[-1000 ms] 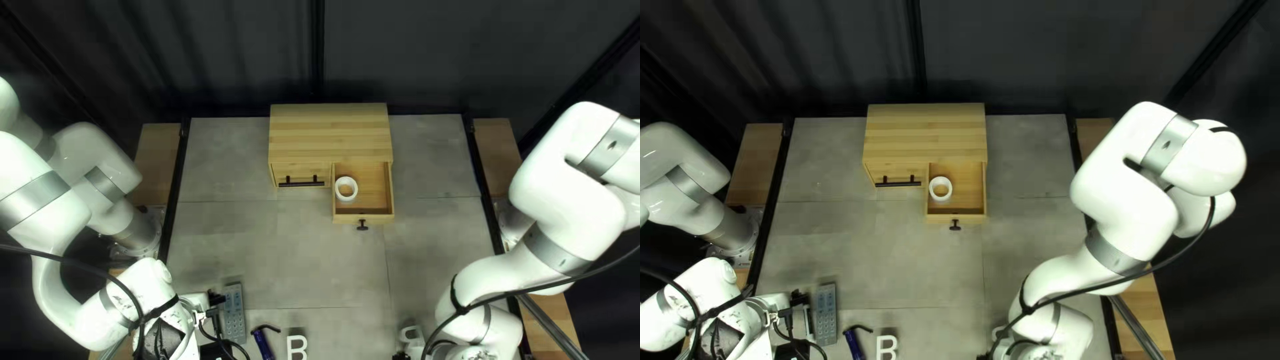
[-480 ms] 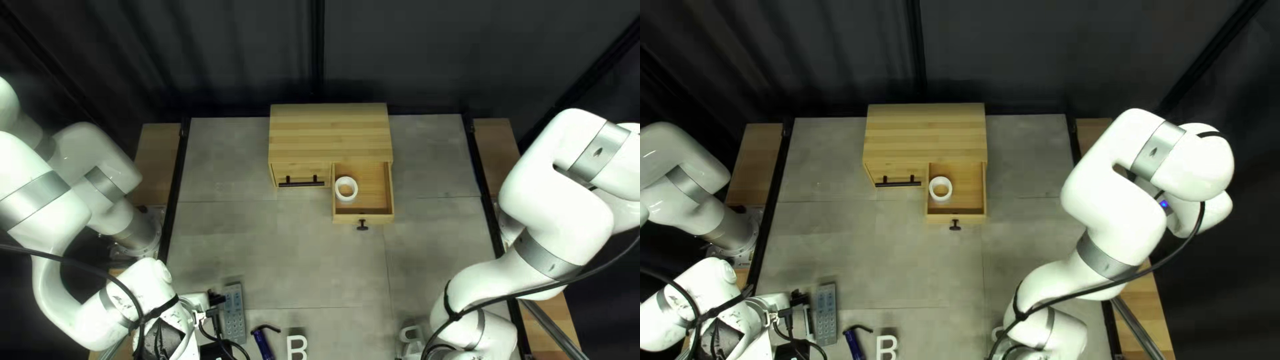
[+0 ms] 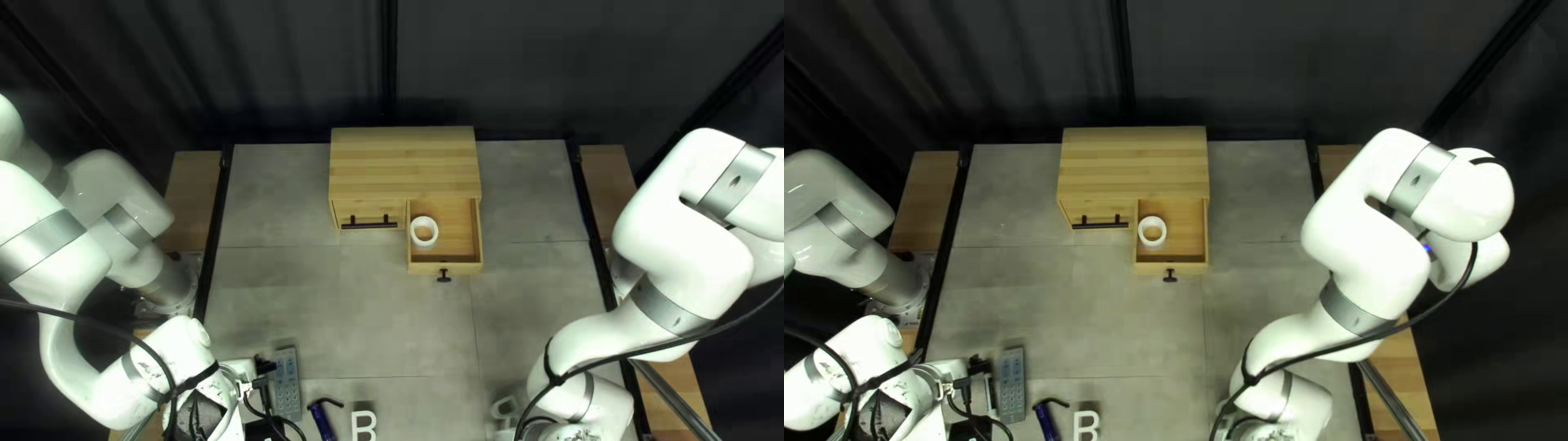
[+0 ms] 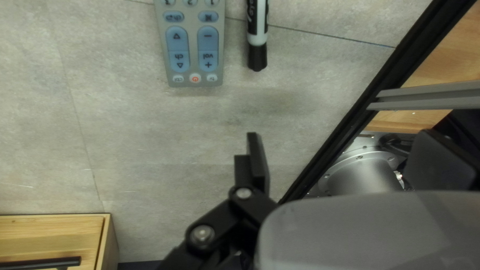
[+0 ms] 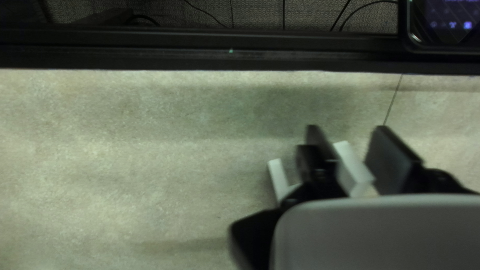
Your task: Open drawers and place objects into drawer and close
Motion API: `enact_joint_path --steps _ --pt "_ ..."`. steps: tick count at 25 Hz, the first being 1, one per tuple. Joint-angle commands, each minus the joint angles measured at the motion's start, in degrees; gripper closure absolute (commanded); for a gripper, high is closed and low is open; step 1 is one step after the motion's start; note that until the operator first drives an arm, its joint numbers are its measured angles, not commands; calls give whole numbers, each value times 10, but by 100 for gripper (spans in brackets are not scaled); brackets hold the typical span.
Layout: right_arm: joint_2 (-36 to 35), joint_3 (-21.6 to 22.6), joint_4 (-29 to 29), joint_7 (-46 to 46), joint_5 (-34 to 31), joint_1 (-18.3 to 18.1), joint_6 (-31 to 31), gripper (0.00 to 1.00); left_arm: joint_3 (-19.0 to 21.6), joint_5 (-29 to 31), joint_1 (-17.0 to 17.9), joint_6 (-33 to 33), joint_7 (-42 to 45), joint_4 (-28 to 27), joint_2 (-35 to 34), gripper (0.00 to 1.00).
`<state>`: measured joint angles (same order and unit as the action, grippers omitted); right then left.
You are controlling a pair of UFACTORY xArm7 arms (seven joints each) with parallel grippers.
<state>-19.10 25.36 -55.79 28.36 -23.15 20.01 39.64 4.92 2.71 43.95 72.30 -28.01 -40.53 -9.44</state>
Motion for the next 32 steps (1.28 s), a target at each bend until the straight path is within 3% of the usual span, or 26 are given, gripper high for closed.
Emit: enact_joint_path --steps 1,2,17,32 --pt "25 7 0 5 23 -6 28 17 0 0 0 0 0 0 0 0" --pt "28 7 0 5 26 -6 32 0 0 0 0 0 0 0 0 0" --pt "33 10 -2 -41 54 -2 35 0 0 0 0 0 0 0 0 0" --pt "17 1 60 -110 76 -6 -64 0 0 0 0 0 0 0 0 0"
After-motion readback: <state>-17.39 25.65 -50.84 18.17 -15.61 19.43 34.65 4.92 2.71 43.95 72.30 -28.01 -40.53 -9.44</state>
